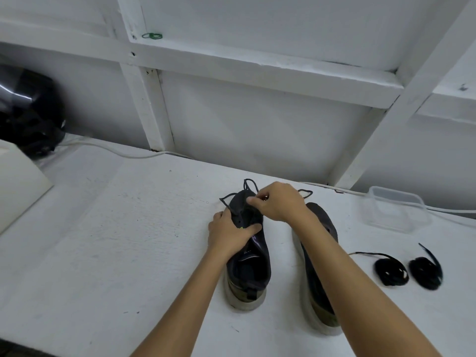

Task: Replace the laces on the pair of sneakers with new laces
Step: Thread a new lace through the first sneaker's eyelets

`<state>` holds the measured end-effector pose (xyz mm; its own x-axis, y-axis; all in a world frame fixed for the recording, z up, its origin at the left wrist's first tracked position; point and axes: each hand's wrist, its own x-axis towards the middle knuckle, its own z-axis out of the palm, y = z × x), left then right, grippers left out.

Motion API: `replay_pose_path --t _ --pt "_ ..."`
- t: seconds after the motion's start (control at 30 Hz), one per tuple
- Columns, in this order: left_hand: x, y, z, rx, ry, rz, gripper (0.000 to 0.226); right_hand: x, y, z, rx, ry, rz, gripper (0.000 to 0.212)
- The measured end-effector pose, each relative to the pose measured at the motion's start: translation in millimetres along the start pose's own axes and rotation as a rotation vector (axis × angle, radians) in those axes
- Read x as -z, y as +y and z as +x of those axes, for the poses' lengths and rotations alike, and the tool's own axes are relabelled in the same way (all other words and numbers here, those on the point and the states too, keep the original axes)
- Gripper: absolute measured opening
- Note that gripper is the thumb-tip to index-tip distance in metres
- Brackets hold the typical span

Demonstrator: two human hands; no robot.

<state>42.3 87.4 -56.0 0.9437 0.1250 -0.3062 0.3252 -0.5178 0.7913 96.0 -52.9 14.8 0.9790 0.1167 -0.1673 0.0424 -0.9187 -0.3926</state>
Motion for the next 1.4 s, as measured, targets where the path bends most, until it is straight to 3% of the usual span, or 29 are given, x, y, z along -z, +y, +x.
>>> replay_pose_path --t 0.13,0.23,0.37,0.57,0.73,0.87,1.03,1.1,1.2,1.3,1.4 --pt "10 4 6 -0.049 -0.050 -0.053 0.079 -14 -5 5 -0.065 -0.044 0.086 0.040" --pt "12 4 6 -0.062 -0.072 -0.143 0.079 -19 -5 8 -0.071 -0.063 0.220 0.026" --pt "13 -1 5 -0.013 -0.019 -0.261 0.065 -17 -3 4 -0.176 -0.167 0.544 0.020" --pt "8 2 0 0.028 0.066 -0.199 0.050 -11 3 -1 -0.142 -0.241 0.724 0.023" --pt "7 9 -4 -0.011 0.109 -0.215 0.062 -11 20 -8 0.020 -0.169 0.652 0.013" --pt "17 16 1 -0.061 -0.011 -0.358 0.078 -15 24 -14 0.024 -0.072 0.714 0.007" --pt "40 32 15 -0.172 -0.126 -0.452 0.037 -21 25 -15 -0.036 -0.052 0.802 0.014" --pt "39 32 24 -0.115 -0.020 -0.508 0.024 -19 24 -15 -0.067 -0.061 0.797 0.020" --pt "37 31 43 -0.017 0.167 -0.291 0.019 -16 24 -16 -0.105 -0.091 0.759 0.023" --pt "37 32 59 0.076 0.068 0.047 0.037 -17 24 -18 -0.133 -0.088 0.761 0.024" --pt "34 33 68 0.051 -0.040 0.194 0.023 -21 21 -21 -0.154 -0.059 0.825 0.030"
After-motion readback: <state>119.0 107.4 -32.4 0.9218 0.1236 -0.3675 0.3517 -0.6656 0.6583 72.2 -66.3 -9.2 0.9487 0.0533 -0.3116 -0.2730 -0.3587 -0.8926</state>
